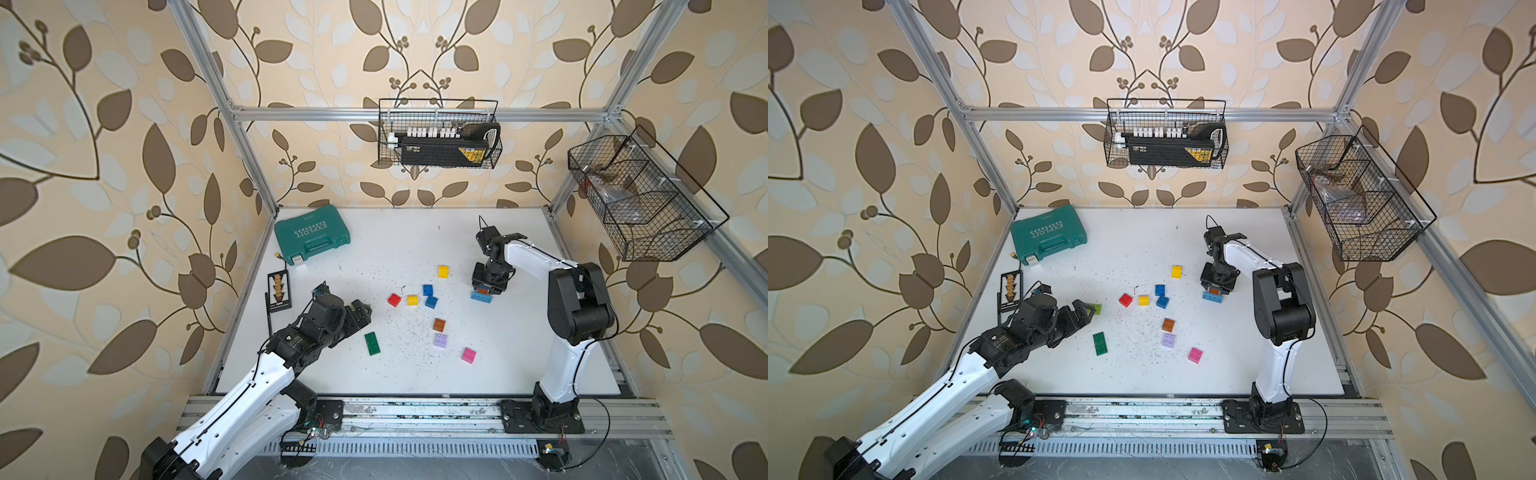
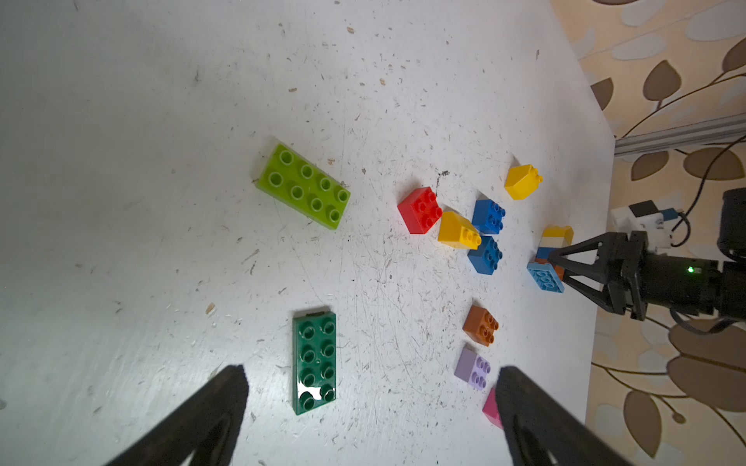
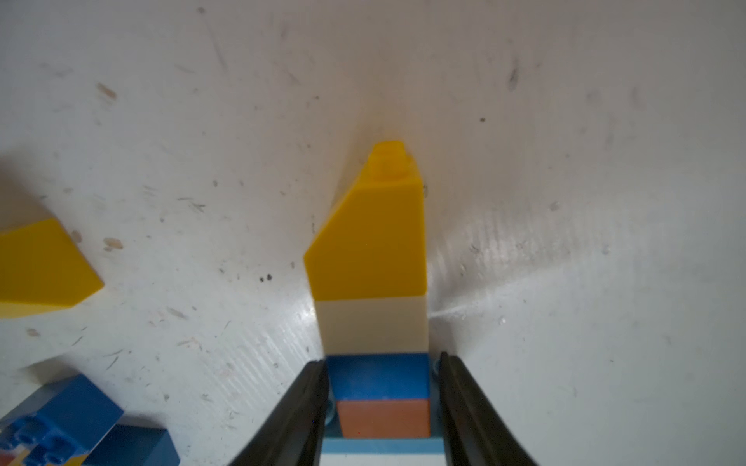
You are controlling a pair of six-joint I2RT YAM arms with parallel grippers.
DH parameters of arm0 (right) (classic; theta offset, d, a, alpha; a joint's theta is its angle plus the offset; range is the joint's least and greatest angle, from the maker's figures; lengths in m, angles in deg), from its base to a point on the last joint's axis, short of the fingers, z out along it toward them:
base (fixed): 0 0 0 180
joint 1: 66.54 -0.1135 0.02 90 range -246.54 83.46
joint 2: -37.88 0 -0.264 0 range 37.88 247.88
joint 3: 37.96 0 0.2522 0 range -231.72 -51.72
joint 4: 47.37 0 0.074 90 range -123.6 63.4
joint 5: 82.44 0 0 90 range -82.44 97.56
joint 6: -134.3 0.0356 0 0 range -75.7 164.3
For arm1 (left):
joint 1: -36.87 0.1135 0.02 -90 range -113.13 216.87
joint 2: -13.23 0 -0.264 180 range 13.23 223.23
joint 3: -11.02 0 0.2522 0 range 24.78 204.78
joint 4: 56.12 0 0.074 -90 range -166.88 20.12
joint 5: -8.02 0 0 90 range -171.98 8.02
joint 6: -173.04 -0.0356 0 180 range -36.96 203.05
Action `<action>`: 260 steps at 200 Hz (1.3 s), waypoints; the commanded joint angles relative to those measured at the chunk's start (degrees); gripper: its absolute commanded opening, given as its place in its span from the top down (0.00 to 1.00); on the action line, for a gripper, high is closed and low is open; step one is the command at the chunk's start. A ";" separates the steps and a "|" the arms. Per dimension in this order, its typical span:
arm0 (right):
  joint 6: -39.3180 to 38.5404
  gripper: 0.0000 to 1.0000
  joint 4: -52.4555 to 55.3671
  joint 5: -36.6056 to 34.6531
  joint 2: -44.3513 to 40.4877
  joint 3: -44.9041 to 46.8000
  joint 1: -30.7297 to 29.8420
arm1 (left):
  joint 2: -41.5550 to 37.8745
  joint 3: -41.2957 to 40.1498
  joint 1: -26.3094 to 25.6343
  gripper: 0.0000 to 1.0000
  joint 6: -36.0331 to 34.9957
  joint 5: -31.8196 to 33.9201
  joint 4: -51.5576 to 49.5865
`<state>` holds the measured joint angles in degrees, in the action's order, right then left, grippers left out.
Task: Assemble the number 1 with lego
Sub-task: Move the lego brick at the center of the board.
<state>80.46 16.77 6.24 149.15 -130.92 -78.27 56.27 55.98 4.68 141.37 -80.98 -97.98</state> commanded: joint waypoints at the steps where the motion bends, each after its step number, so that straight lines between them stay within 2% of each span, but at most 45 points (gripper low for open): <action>1: -1.54 0.62 -0.14 -0.87 2.22 -2.71 -1.25 | -0.64 1.14 0.63 0.01 -1.63 -0.74 1.62; 29: -4.22 0.70 1.02 -2.22 4.66 -6.76 -4.47 | -0.19 1.26 0.63 0.01 -1.81 -0.79 1.91; 100: -11.38 0.72 5.33 0.35 14.82 -20.53 -11.81 | 0.36 1.53 0.68 0.01 -2.07 -0.71 1.92; 156: -12.17 0.73 9.37 2.33 20.57 -28.75 -15.77 | 0.02 1.51 0.81 0.01 -1.99 -0.54 1.71; 177: -10.50 0.73 9.75 0.92 19.84 -28.07 -15.15 | -0.46 1.42 0.84 0.01 -1.94 -0.41 1.47; 201: -8.57 0.73 8.38 1.66 17.34 -24.24 -11.82 | -0.69 1.40 0.85 0.01 -1.90 -0.37 1.23; 239: -9.24 0.73 7.24 1.05 14.03 -19.45 -7.76 | -0.56 1.41 0.84 0.01 -1.90 -0.46 1.52; 260: -9.97 0.69 7.39 0.94 13.72 -19.25 -7.50 | -0.34 1.36 0.90 0.01 -1.90 -0.44 1.62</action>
<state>70.83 23.58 7.75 163.18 -151.75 -85.39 56.23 55.98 4.70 140.30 -81.03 -97.19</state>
